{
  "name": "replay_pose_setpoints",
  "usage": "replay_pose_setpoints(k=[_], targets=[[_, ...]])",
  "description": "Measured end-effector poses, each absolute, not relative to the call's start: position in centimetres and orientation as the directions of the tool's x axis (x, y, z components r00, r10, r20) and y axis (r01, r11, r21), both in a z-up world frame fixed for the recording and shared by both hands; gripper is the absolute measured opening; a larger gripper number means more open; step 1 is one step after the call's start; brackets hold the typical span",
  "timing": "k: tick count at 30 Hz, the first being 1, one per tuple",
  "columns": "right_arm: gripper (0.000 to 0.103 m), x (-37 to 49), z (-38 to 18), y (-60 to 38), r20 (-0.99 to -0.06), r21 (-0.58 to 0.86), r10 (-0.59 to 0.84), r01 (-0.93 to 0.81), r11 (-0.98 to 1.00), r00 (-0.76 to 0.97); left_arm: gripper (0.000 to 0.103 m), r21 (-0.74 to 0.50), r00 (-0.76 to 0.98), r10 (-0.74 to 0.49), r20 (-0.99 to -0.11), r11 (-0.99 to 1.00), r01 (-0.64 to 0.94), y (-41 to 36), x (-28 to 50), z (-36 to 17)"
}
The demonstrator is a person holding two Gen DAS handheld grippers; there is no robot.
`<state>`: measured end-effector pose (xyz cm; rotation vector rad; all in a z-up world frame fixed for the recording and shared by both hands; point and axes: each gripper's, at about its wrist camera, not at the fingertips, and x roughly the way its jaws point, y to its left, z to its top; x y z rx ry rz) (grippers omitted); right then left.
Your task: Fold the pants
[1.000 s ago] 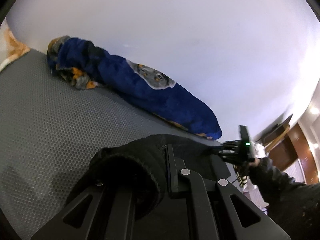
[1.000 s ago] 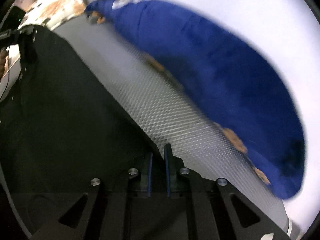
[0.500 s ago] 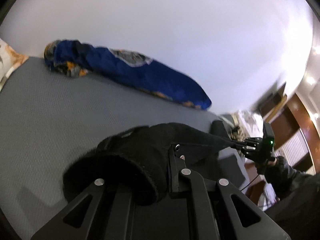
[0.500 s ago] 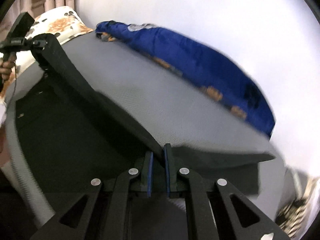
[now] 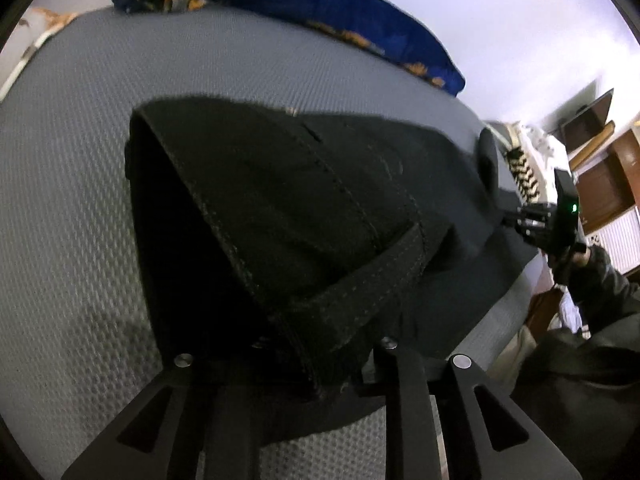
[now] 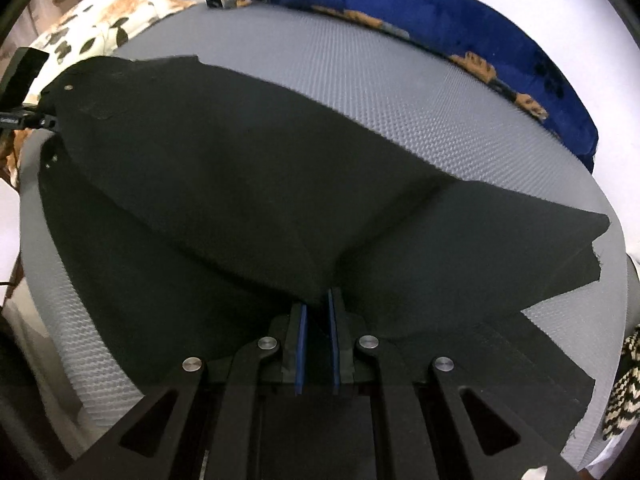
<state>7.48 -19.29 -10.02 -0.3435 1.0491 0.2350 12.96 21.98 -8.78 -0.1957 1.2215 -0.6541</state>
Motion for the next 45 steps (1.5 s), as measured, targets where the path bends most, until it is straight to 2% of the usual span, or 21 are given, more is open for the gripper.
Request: replay_pose_setpoints(k=[2, 5, 7, 8, 9, 10, 11, 19, 23, 26, 28, 29, 30, 37, 45], targets=[[0.008, 7.5, -10.3, -19.2, -0.876, -0.171, 0.019, -0.346, 0.922, 0.482, 0.023, -0.485, 0.187, -0.570, -0.800, 0.798, 0.359, 22.2, 12.8, -8.4], [0.008, 7.5, -10.5, -19.2, -0.875, -0.171, 0.014, -0.337, 0.926, 0.484, 0.037, -0.463, 0.186, -0.548, -0.816, 0.811, 0.359, 23.0, 12.2, -7.7], [0.008, 7.4, -10.5, -19.3, -0.874, -0.165, 0.018, -0.331, 0.929, 0.486, 0.038, -0.457, 0.189, -0.542, -0.819, 0.815, 0.357, 23.6, 11.9, -7.2], [0.008, 7.5, -10.5, -19.4, -0.874, -0.163, 0.019, -0.330, 0.930, 0.486, 0.051, -0.446, 0.196, -0.527, -0.827, 0.827, 0.341, 24.1, 11.8, -7.2], [0.008, 7.7, -10.5, -19.5, -0.873, -0.161, 0.021, -0.328, 0.931, 0.486, 0.072, -0.404, 0.210, -0.480, -0.852, 0.857, 0.319, 24.4, 11.5, -7.0], [0.008, 7.7, -10.6, -19.5, -0.873, -0.157, 0.023, -0.326, 0.932, 0.486, 0.077, -0.376, 0.225, -0.452, -0.863, 0.873, 0.311, 24.8, 11.1, -6.7], [0.008, 7.7, -10.6, -19.5, -0.873, -0.157, 0.024, -0.327, 0.932, 0.487, 0.077, -0.373, 0.236, -0.449, -0.862, 0.877, 0.304, 25.2, 10.8, -6.4], [0.008, 7.3, -10.9, -19.5, -0.862, -0.152, 0.039, -0.331, 0.931, 0.505, 0.077, -0.644, 0.328, -0.606, -0.725, 0.765, -0.012, 28.7, 7.4, -5.0], [0.008, 7.2, -10.9, -19.7, -0.856, -0.146, 0.050, -0.333, 0.931, 0.515, 0.072, -0.705, 0.328, -0.636, -0.699, 0.688, -0.169, 27.7, 7.2, -7.2], [0.008, 7.2, -10.7, -19.8, -0.851, -0.149, 0.050, -0.332, 0.931, 0.522, 0.065, -0.711, 0.350, -0.623, -0.699, 0.657, -0.250, 27.3, 8.1, -8.3], [0.008, 7.2, -10.5, -19.8, -0.845, -0.152, 0.045, -0.320, 0.935, 0.533, 0.045, -0.707, 0.379, -0.604, -0.701, 0.660, -0.255, 27.2, 8.7, -8.3], [0.007, 7.0, -10.3, -19.9, -0.841, -0.154, 0.042, -0.313, 0.937, 0.539, 0.027, -0.700, 0.383, -0.596, -0.706, 0.670, -0.248, 27.1, 9.2, -8.2], [0.006, 6.8, -10.0, -19.9, -0.833, -0.160, 0.037, -0.305, 0.939, 0.552, 0.022, -0.688, 0.377, -0.588, -0.716, 0.685, -0.239, 27.0, 9.5, -8.0], [0.006, 3.0, -5.7, -19.5, -0.793, -0.151, 0.058, -0.287, 0.946, 0.606, 0.019, -0.599, 0.376, -0.539, -0.754, 0.799, -0.057, 26.7, 11.3, -4.3], [0.006, -0.3, -7.5, -17.7, -0.843, -0.136, 0.068, -0.334, 0.933, 0.534, 0.019, -0.510, 0.274, -0.493, -0.826, 0.860, 0.010, 26.5, 12.2, -7.3]])
